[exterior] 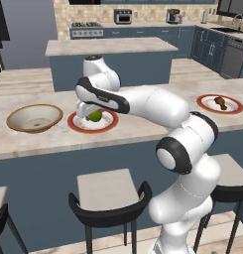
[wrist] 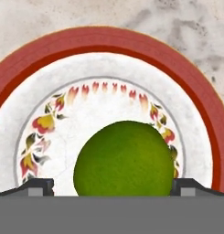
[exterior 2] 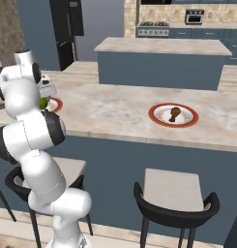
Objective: Pick the chicken drumstick and lime from their plates and place them in the bowl. Then put the bowl in the fridge.
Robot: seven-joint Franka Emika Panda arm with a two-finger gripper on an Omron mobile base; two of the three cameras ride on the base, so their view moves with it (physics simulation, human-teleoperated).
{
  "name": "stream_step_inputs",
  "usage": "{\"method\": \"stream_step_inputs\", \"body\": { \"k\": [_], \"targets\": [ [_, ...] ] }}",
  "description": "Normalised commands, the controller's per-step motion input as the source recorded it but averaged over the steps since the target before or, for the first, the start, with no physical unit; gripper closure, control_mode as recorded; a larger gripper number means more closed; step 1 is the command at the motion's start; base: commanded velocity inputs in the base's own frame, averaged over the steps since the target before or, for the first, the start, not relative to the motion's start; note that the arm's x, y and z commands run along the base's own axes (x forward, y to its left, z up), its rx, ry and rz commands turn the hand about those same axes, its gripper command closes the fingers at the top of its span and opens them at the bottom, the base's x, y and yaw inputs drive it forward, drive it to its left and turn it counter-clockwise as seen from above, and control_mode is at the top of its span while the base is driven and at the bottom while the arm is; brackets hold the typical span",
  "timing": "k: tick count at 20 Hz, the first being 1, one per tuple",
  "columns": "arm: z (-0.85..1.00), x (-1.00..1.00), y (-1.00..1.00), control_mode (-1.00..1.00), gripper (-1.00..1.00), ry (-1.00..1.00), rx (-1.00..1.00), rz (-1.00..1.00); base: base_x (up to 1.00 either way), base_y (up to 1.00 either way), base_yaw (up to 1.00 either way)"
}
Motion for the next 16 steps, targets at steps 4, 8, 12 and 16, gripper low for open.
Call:
{"method": "stream_step_inputs", "body": {
  "k": [4,8,12,16],
  "targets": [
    [-0.11,-0.1,-0.01,-1.0,-1.0,0.0,-0.02,-0.14,0.0,0.0,0.0],
    [-0.08,-0.11,-0.01,-1.0,1.0,0.0,-0.01,-0.14,0.0,0.0,0.0],
    [-0.05,-0.07,0.0,-1.0,1.0,0.01,-0.01,-0.13,0.0,0.0,0.0],
    [-0.02,-0.04,-0.02,-1.0,1.0,0.02,-0.01,-0.12,0.0,0.0,0.0]
  ]
}}
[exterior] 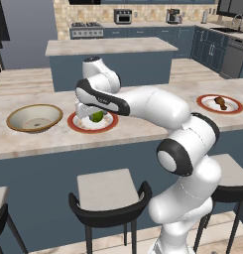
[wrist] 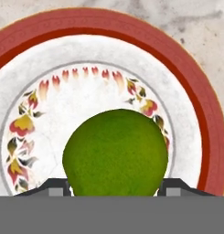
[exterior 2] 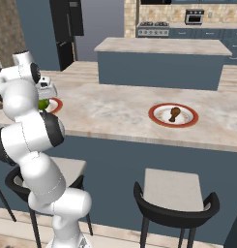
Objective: Pick the chicken drumstick and lime from their plates and place them in the bowl. Then put the bowl in the fridge.
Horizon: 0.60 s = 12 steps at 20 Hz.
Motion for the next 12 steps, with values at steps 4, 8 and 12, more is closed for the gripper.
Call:
{"method": "stream_step_inputs", "body": {
  "k": [4,8,12],
  "targets": [
    [0.09,-0.01,0.0,-1.0,1.0,0.0,0.0,-0.06,0.0,0.0,0.0],
    [0.56,-0.01,0.13,-1.0,1.0,-0.01,0.05,-0.01,0.0,0.0,0.0],
    [0.66,-0.05,0.26,-1.0,1.0,-0.02,0.1,0.0,0.0,0.0,0.0]
  ]
}}
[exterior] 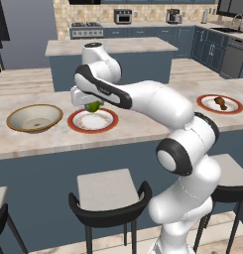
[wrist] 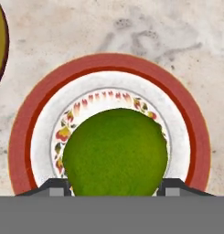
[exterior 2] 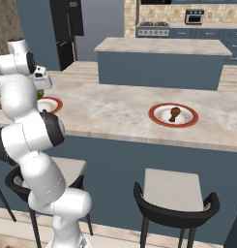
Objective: Pick the chicken drumstick and lime from their plates and place them in the bowl. Then put the bowl in the fridge.
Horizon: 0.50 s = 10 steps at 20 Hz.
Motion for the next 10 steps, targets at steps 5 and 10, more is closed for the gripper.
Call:
{"method": "stream_step_inputs", "body": {
  "k": [5,10],
  "targets": [
    [0.48,-0.13,0.32,-1.0,1.0,0.0,0.14,0.02,0.0,0.0,0.0],
    [0.13,-0.02,0.44,-1.0,1.0,0.0,0.1,0.08,0.0,0.0,0.0]
  ]
}}
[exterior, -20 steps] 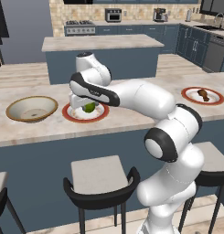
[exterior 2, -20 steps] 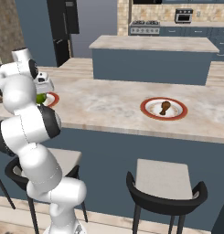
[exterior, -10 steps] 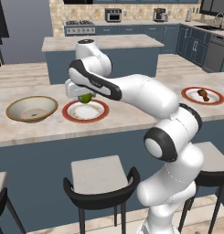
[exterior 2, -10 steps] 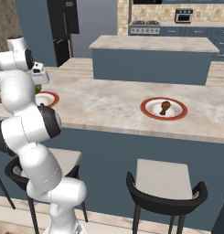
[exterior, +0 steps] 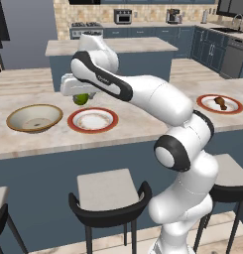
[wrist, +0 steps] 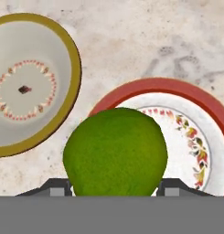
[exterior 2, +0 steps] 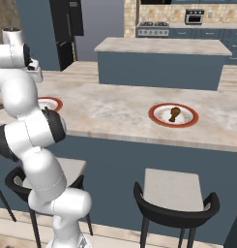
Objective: Pick the chicken drumstick and lime from their plates and place them in the bowl. Then put the bowl in the fridge.
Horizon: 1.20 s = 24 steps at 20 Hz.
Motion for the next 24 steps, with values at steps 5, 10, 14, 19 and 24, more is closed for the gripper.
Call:
{"method": "stream_step_inputs", "body": {
  "k": [5,10,14,19,24],
  "targets": [
    [-0.02,0.0,0.45,-1.0,1.0,0.0,0.03,0.08,0.0,0.0,0.0],
    [-0.08,0.0,0.41,-1.0,1.0,-0.03,0.03,0.15,0.0,0.0,0.0],
    [-0.01,0.07,0.34,-1.0,1.0,-0.04,0.03,0.18,0.0,0.0,0.0],
    [-0.07,0.07,0.34,-1.0,1.0,0.0,0.0,0.15,0.0,0.0,0.0],
    [-0.15,0.07,0.31,-1.0,1.0,0.0,0.0,0.16,0.0,0.0,0.0]
  ]
}}
